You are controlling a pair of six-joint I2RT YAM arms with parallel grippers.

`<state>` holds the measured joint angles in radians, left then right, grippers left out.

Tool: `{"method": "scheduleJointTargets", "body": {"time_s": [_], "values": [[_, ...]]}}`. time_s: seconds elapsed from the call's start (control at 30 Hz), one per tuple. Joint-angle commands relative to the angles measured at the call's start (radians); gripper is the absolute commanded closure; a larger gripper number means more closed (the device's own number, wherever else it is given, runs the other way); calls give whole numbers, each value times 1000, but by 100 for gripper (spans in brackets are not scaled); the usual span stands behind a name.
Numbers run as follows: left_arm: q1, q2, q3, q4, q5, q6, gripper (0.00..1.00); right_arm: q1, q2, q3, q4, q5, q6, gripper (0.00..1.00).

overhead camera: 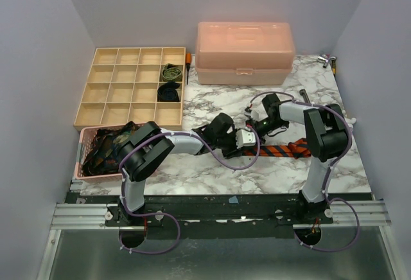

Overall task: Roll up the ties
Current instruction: Roll the tie at the center of the board.

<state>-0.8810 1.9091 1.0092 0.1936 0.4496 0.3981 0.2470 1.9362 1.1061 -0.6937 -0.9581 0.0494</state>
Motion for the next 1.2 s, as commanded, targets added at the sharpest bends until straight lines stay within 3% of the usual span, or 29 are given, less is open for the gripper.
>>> {"method": "scheduleJointTargets", "body": {"time_s": [0.0,0.13,0.73,0.83,1.0,1.17], "values": [[2,59,-69,-146,-48,56,51,-19,60,-20,-35,53,-39,100],[8,44,-84,-111,-26,58,45,-51,92,-22,-35,49,-39,100],[17,3,-126,67,81,71,34,-121,183,-32,-43,101,-67,100],[17,16,-98,72,86,60,35,-121,186,-28,-47,101,-77,100],[17,34,-57,33,96,54,48,-121,162,-23,-47,90,-86,100],[17,15,-59,29,110,45,47,-120,146,-28,-44,84,-95,100]]}}
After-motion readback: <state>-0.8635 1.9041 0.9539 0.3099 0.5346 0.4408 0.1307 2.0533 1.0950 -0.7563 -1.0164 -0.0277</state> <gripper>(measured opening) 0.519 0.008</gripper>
